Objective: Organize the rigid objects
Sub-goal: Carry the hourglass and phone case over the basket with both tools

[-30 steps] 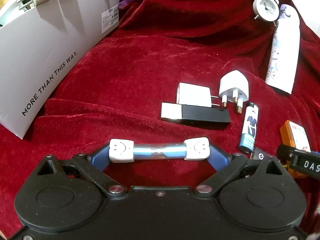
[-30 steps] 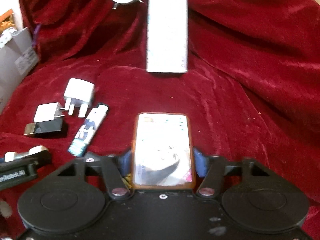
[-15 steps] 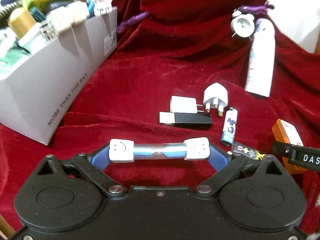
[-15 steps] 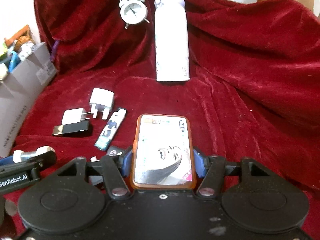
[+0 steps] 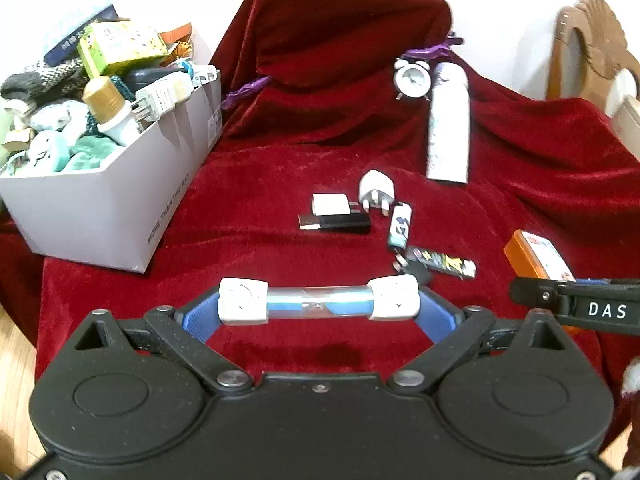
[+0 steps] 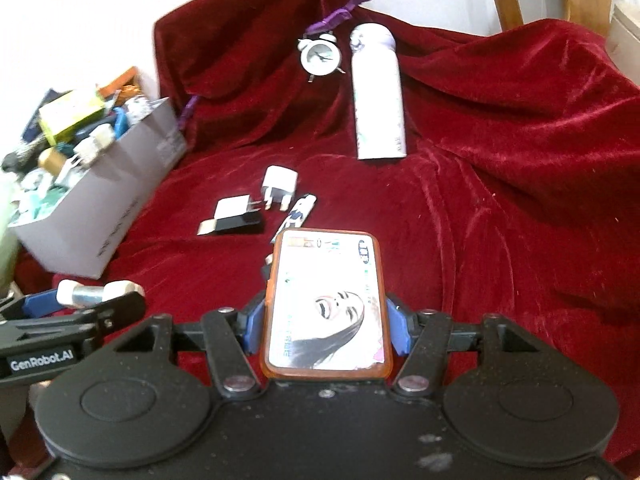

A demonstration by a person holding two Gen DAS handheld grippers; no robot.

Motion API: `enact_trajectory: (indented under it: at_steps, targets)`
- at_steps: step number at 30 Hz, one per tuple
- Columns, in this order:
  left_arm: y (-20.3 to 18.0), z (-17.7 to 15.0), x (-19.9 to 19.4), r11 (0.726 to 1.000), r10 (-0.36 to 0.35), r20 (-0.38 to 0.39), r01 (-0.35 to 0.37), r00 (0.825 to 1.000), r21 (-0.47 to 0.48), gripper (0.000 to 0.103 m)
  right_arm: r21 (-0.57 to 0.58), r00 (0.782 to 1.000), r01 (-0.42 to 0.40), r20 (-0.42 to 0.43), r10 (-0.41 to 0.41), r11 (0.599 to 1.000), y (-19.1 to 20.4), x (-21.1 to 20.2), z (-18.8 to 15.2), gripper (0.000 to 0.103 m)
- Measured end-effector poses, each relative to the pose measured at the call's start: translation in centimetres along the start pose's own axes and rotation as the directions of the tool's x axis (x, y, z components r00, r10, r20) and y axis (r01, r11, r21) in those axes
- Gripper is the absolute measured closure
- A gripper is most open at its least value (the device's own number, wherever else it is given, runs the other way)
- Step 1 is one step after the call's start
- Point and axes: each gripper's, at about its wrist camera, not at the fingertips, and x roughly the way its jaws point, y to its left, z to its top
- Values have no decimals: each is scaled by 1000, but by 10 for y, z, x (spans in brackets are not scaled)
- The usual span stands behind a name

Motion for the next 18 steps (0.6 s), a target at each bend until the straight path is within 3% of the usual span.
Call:
enact_trajectory:
  at_steps: [9,18]
  targets:
    - [-3,-39,-33,999,-9,-30,10,1000,45,8,-12,997,-63,-51,62,998,5,-41,-42,44]
    - [-2,-79,-43,999,-3,-103,9,995,53,8,-103,984,-116,-148,100,988,17,-61,-85,44]
